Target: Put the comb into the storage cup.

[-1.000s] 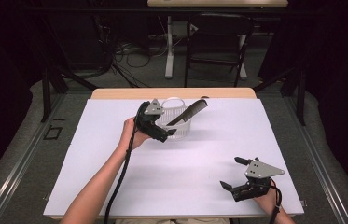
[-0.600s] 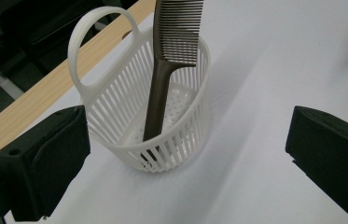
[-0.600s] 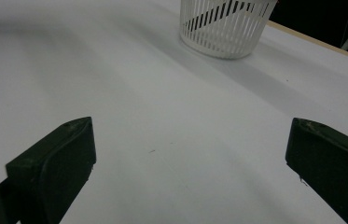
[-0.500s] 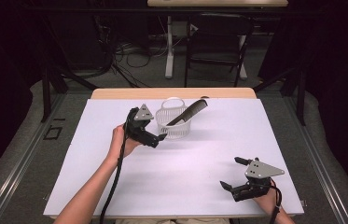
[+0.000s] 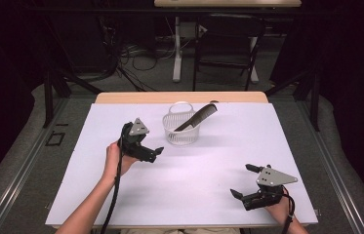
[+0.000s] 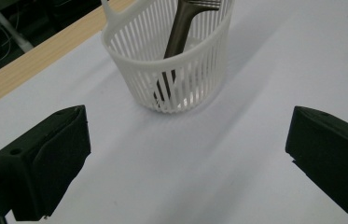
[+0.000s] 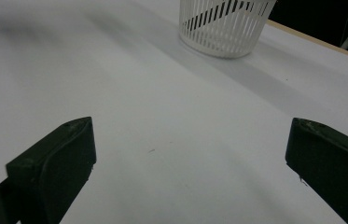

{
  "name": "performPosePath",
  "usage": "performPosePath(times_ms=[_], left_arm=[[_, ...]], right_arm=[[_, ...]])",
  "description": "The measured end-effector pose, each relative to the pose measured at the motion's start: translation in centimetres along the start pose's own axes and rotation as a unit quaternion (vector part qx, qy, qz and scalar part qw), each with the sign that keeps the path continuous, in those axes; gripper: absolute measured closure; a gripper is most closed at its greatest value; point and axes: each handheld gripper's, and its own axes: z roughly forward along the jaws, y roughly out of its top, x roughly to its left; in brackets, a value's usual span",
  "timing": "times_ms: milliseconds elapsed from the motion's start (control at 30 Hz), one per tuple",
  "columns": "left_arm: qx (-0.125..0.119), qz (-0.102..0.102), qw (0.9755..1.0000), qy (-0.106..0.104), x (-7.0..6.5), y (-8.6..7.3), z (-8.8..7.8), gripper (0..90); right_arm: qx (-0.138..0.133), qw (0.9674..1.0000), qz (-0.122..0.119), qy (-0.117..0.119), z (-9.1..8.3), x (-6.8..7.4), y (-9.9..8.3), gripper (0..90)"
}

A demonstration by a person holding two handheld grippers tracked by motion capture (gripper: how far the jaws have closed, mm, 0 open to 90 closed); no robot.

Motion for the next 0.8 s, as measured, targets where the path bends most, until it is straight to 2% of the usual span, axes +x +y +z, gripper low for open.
performPosePath(times_ms=[433,800], left_arm=[[-0.01,-0.018,0.9996,0.021,-0.6,-2.8,-2.5,0.2],[-0.017,-0.037,0.9986,0.034,-1.2,-5.5,-3.7,0.1]], right_arm=[[0.002,1.0,0.0,0.001,0.0,0.0,0.0,1.4],[0.003,1.0,-0.001,-0.001,0.0,0.0,0.0,1.4]])
